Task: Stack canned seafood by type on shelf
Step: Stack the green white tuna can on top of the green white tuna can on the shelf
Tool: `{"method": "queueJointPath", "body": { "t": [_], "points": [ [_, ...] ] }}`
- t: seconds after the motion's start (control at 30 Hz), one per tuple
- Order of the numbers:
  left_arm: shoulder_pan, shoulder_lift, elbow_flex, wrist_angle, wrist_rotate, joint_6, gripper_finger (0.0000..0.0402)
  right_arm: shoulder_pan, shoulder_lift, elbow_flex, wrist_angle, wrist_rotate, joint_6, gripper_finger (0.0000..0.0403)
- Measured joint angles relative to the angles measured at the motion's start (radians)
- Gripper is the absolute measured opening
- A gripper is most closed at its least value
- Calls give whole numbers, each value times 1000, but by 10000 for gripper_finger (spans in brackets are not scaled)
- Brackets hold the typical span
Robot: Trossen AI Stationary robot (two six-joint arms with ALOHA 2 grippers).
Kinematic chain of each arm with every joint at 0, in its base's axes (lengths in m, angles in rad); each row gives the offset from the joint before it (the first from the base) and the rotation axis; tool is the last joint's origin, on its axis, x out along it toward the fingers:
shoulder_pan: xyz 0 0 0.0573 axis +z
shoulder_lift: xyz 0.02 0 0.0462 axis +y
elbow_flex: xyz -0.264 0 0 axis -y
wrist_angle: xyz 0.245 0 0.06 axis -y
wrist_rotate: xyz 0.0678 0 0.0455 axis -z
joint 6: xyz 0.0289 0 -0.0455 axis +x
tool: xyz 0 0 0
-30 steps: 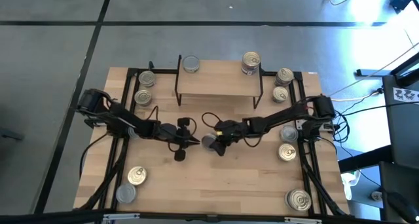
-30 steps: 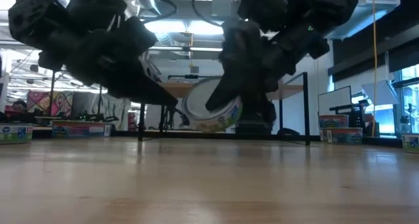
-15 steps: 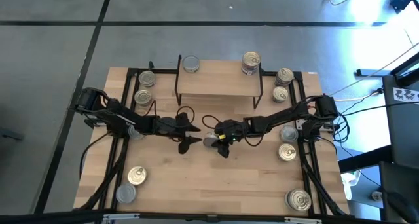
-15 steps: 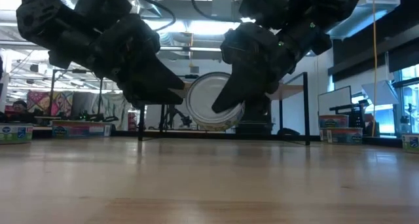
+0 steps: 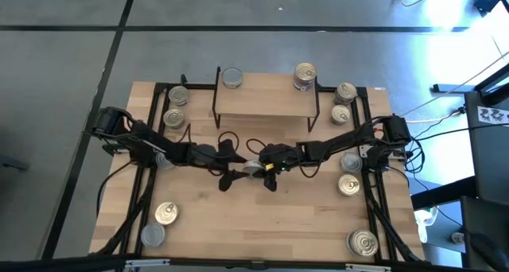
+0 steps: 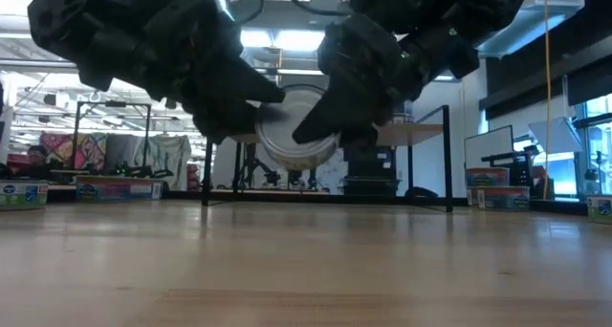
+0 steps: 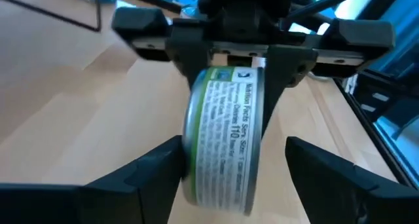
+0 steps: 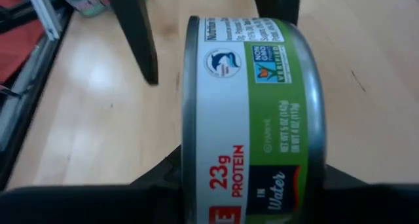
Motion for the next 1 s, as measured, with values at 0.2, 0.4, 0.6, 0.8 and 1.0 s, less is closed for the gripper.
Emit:
{"method": "queueJointPath", "body": {
  "t": [0.2, 0.4, 0.6, 0.8, 1.0],
  "points": [
    [1, 0, 5, -3, 4, 34, 263, 0, 0, 0, 56, -25, -6, 131],
    [1, 0, 5, -3, 28, 34, 219, 0, -1, 0, 75, -33, -8, 131],
    [3, -2, 5, -1, 35, 21, 131, 1, -1, 0, 87, -27, -21, 132],
    [6, -6, 5, -13, 32, 31, 132, 0, -2, 0, 93, -32, 6, 167],
    [22, -126, 8, -161, 24, -8, 132, 0, -129, 0, -162, -7, -4, 199]
  ]
}}
